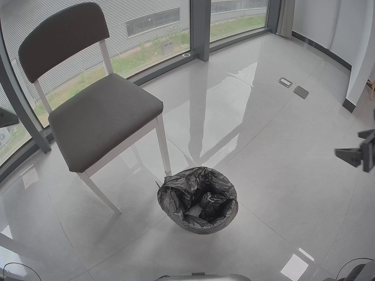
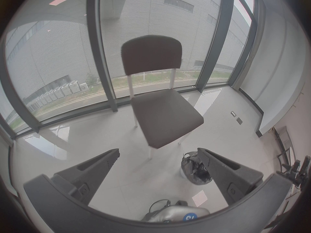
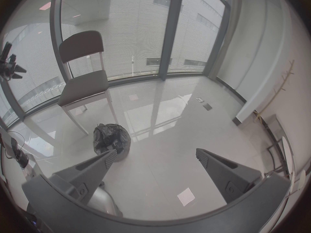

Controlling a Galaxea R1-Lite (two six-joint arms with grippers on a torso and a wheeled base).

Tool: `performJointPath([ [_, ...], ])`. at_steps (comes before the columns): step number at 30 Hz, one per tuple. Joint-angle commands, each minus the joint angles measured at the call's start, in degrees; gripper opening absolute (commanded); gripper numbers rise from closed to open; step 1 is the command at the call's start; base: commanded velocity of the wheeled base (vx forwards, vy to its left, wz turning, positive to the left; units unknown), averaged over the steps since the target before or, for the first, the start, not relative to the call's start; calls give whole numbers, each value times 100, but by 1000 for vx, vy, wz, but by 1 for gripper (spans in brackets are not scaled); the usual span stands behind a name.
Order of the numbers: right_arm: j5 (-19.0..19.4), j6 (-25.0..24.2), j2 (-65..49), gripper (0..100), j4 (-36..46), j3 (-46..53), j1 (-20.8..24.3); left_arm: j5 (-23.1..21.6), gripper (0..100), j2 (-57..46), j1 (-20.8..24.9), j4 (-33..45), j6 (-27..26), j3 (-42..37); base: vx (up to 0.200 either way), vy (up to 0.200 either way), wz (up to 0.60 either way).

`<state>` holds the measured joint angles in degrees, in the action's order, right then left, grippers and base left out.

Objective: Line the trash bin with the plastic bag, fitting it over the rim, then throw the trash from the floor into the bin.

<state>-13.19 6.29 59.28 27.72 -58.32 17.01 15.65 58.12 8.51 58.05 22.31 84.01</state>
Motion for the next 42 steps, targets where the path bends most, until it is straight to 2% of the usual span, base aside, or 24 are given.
performJointPath([
  [1, -210, -5, -4109, 100, 3275, -197, -1244, -62, 100, -3352, -1185, 2755, -245, -77, 0, 0, 0],
  [6, -114, -40, -5005, 100, 3925, -57, -1507, -405, 100, -4072, -1343, 2984, -227, -253, 0, 0, 0],
  [8, -52, -93, -5524, 100, 3943, 392, -1507, -388, 100, -4441, -1343, 2931, -209, -543, 0, 0, 0],
  [12, 53, -348, -5700, 100, 3556, 805, -1621, -388, 100, -4758, -1466, 2993, -209, -578, 0, 0, 0],
  [13, 194, -453, -5867, 100, 3152, 1350, -1674, -388, 100, -4828, -1519, 2975, -209, -578, 0, 0, 0],
  [16, 203, -515, -5902, 100, 2369, 2158, -1674, -388, 100, -5048, -1624, 2878, -218, -587, 0, 0, 0],
  [19, 238, -488, -5902, 100, 761, 3397, -1674, -414, 100, -5241, -1659, 2641, -174, -569, 0, 0, 0],
  [20, 238, -488, -5902, 100, 761, 3397, -1674, -414, 100, -5241, -1659, 2641, -174, -569, 0, 0, 0],
  [21, 352, -506, -5902, 100, -223, 4162, -1674, -388, 100, -5232, -1651, 2588, -183, -473, 0, 0, 0],
  [22, 352, -506, -5902, 100, -223, 4162, -1674, -388, 100, -5232, -1651, 2588, -183, -473, 0, 0, 0],
  [23, 510, -515, -5902, 100, -1234, 4927, -1674, -370, 100, -5232, -1651, 2667, -183, -359, 0, 0, 0],
  [25, 721, -708, -5911, 100, -2087, 5349, -1674, -300, 100, -5232, -1651, 2791, -227, -253, 0, 0, 0],
  [28, 888, -858, -5911, 100, -2192, 5410, -1674, -221, 100, -5241, -1651, 2861, -341, -209, 0, 0, 0],
  [33, 1003, -524, -5911, 100, -2236, 5454, -1674, -150, 100, -5241, -1659, 2870, -543, -165, 0, 0, 0],
  [36, 1117, -488, -5911, 100, -2236, 5454, -1674, -133, 100, -5241, -1651, 2870, -552, -200, 0, 0, 0],
  [39, 1073, -444, -5911, 100, -2280, 5463, -1674, -133, 100, -5241, -1651, 2834, -596, -244, 0, 0, 0],
  [42, 1126, -515, -5911, 100, -2298, 5472, -1683, -141, 100, -5241, -1651, 2799, -851, -297, 0, 0, 0],
])
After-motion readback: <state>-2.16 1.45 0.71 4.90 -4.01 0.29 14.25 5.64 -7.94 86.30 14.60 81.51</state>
